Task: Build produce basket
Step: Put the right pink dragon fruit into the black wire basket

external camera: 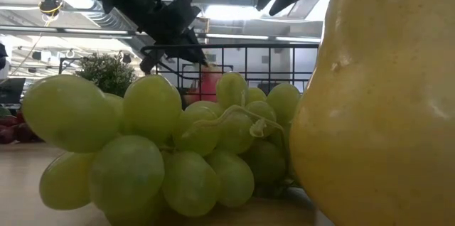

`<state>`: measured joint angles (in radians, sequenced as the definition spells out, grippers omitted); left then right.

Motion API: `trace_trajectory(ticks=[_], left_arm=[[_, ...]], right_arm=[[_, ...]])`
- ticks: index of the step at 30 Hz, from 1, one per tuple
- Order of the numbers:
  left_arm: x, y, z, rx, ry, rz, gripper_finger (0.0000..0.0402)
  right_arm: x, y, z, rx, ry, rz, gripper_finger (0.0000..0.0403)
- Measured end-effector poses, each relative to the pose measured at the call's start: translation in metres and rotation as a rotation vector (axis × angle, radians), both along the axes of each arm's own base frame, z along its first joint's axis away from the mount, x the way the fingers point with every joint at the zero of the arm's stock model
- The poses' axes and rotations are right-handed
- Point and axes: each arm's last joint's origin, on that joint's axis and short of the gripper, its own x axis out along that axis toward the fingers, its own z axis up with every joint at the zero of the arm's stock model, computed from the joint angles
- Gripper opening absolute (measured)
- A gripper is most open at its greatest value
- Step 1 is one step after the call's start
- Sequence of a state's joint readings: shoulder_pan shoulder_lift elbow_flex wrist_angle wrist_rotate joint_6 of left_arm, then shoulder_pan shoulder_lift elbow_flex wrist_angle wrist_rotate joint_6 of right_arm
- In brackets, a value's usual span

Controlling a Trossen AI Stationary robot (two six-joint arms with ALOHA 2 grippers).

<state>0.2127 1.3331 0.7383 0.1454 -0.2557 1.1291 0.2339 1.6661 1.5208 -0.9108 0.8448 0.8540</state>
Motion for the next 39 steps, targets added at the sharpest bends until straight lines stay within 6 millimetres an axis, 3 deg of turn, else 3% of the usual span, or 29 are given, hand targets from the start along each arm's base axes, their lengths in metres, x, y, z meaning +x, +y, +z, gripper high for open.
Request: trace_trajectory(ticks=[21, 39], left_arm=[[0.001, 0.000, 0.000, -0.131, -0.075, 0.058, 0.0064], [-0.002, -0.009, 0.012, -0.031, -0.135, 0.191, 0.0069]], right_arm=[[0.000, -0.001, 0.000, 0.004, -0.006, -0.008, 0.0150], [0.000, -0.002, 0.000, 0.002, -0.003, -0.007, 0.0150]])
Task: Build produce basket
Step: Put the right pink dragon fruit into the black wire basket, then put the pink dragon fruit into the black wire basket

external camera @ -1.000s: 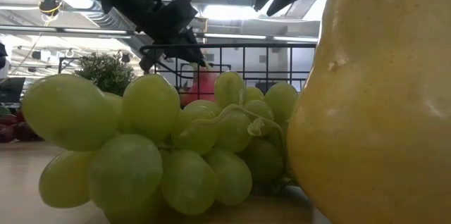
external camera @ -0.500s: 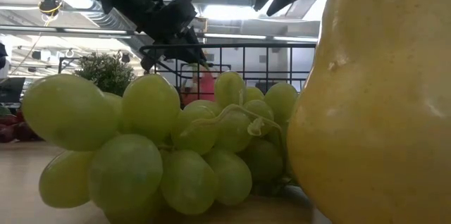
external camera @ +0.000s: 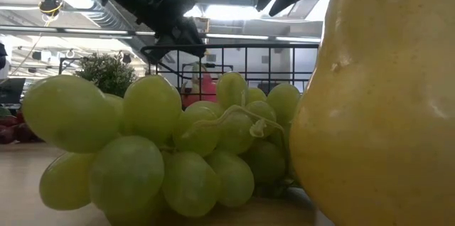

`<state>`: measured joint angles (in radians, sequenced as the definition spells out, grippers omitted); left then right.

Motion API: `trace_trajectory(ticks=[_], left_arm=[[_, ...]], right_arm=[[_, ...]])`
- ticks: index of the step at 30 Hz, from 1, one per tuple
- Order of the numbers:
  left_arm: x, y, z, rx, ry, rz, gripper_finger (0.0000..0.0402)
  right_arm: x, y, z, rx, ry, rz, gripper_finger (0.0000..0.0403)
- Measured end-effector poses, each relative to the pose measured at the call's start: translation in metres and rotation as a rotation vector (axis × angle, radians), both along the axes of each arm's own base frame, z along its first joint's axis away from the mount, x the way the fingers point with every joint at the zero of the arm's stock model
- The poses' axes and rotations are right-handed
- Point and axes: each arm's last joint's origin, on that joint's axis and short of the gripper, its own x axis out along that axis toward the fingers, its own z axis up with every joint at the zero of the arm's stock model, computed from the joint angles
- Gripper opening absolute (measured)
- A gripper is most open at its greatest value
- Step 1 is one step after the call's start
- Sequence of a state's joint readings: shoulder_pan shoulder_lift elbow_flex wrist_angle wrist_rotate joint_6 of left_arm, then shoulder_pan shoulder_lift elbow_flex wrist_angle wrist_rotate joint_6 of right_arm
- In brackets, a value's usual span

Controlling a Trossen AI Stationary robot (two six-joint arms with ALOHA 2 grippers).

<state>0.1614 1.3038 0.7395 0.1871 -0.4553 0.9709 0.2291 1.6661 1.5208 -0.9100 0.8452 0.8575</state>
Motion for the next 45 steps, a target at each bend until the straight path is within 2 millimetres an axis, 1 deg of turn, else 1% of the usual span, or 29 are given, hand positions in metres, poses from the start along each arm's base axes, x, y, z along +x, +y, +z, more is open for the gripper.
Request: trace_trajectory(ticks=[2, 7, 12, 15, 20, 23, 25, 30, 34, 39, 42, 45], left_arm=[[-0.001, -0.001, -0.002, -0.012, 0.011, 0.003, 0.0069], [-0.009, 0.001, 0.011, -0.060, -0.091, 0.069, 0.0069], [-0.022, 0.008, 0.026, -0.129, -0.222, 0.162, 0.0069], [-0.031, 0.011, 0.036, -0.197, -0.328, 0.212, 0.0069], [-0.048, 0.016, 0.040, -0.365, -0.421, 0.329, 0.0069], [-0.058, 0.017, 0.032, -0.487, -0.406, 0.417, 0.0069], [-0.064, 0.015, 0.028, -0.594, -0.404, 0.452, 0.0069], [-0.074, 0.010, 0.015, -0.919, -0.373, 0.528, 0.0069], [-0.078, 0.008, 0.009, -1.112, -0.362, 0.608, 0.0069], [-0.079, 0.008, 0.007, -1.249, -0.429, 0.691, 0.0069], [-0.079, 0.008, 0.007, -1.286, -0.460, 0.720, 0.0069], [-0.079, 0.008, 0.007, -1.307, -0.479, 0.739, 0.0069]], right_arm=[[0.000, 0.000, 0.000, 0.000, 0.000, 0.000, 0.0150], [-0.001, -0.005, 0.005, 0.038, -0.003, 0.006, 0.0150], [-0.005, -0.020, 0.021, 0.075, -0.015, 0.030, 0.0150], [-0.006, -0.033, 0.032, 0.085, 0.001, 0.069, 0.0150], [-0.006, -0.063, 0.045, 0.171, 0.024, 0.168, 0.0150], [-0.005, -0.080, 0.049, 0.217, 0.044, 0.260, 0.0150], [-0.004, -0.091, 0.050, 0.233, 0.044, 0.308, 0.0150], [-0.009, -0.124, 0.049, 0.309, 0.045, 0.349, 0.0150], [-0.013, -0.149, 0.051, 0.359, -0.002, 0.373, 0.0150], [-0.018, -0.181, 0.050, 0.416, -0.074, 0.351, 0.0150], [-0.016, -0.201, 0.042, 0.473, -0.113, 0.363, 0.0150], [-0.010, -0.224, 0.029, 0.559, -0.161, 0.344, 0.0150]])
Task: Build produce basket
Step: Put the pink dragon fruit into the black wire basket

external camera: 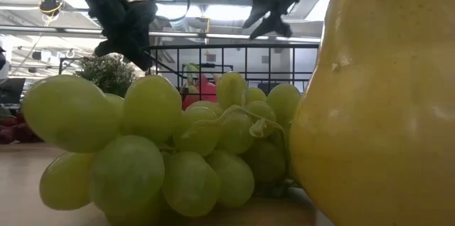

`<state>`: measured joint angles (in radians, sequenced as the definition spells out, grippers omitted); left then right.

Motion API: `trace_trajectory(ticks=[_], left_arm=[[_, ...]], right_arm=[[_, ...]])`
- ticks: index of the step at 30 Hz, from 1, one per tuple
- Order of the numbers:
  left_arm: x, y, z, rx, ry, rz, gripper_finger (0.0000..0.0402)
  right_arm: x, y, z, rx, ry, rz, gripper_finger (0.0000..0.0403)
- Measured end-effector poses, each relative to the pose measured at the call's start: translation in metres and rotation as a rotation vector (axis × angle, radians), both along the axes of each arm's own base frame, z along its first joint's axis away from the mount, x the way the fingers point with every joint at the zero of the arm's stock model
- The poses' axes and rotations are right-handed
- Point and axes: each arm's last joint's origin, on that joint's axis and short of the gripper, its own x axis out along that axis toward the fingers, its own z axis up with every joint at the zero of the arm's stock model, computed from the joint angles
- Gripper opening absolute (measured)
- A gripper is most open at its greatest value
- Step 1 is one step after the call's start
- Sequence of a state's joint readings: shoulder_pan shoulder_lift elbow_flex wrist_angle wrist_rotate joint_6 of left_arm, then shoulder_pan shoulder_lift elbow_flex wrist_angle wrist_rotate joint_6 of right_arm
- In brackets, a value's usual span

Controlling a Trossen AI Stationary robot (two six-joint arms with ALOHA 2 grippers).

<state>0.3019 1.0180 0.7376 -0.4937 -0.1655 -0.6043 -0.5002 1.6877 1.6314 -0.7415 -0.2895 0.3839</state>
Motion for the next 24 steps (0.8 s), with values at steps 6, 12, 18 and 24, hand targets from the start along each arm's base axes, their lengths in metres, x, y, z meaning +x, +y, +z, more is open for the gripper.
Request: trace_trajectory(ticks=[6, 12, 18, 24], left_arm=[[0.000, 0.000, 0.000, -0.016, -0.010, 0.017, 0.0069], [0.000, 0.000, 0.000, -0.016, -0.010, 0.018, 0.0069], [0.000, 0.000, 0.000, -0.031, -0.018, 0.035, 0.0069], [0.000, 0.000, 0.000, -0.031, -0.018, 0.035, 0.0069]], right_arm=[[0.013, -0.040, -0.032, 0.020, -0.002, -0.061, 0.0150], [0.020, -0.064, -0.067, 0.031, 0.081, -0.131, 0.0150], [0.028, -0.078, -0.102, 0.071, 0.150, -0.144, 0.0150], [0.034, -0.083, -0.121, 0.068, 0.171, -0.126, 0.0150]])
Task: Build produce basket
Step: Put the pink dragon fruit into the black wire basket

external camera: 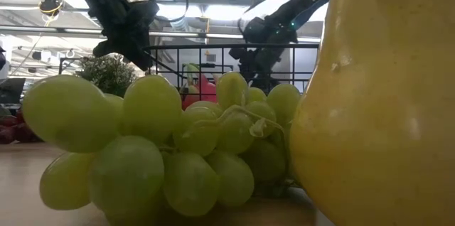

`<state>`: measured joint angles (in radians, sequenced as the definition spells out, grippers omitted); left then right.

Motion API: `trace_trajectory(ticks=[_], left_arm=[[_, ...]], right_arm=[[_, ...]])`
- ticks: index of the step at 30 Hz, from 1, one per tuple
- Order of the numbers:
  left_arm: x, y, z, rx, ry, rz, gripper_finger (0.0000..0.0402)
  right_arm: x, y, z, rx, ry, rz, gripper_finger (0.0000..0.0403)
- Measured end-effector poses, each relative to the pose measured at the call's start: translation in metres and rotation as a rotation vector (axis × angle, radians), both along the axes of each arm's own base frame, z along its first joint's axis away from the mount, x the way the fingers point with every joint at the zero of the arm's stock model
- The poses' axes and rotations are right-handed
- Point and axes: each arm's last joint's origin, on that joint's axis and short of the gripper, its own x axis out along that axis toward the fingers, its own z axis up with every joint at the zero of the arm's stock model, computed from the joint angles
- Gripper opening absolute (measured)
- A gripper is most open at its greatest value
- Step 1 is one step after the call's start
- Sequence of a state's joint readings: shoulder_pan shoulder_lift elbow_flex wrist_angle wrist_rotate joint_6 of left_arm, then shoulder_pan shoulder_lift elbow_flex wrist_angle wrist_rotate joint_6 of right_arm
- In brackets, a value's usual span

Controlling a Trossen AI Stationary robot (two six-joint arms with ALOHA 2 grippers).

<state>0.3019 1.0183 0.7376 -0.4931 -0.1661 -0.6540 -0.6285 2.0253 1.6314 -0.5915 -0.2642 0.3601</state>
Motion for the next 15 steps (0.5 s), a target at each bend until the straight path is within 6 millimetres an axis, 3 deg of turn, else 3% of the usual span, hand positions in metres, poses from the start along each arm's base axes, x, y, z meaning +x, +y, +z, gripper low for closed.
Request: trace_trajectory(ticks=[15], left_arm=[[0.0000, 0.0000, -0.0001, 0.001, 0.001, -0.001, 0.0069]], right_arm=[[0.0000, -0.0020, -0.0018, -0.047, 0.031, -0.031, 0.0150]])
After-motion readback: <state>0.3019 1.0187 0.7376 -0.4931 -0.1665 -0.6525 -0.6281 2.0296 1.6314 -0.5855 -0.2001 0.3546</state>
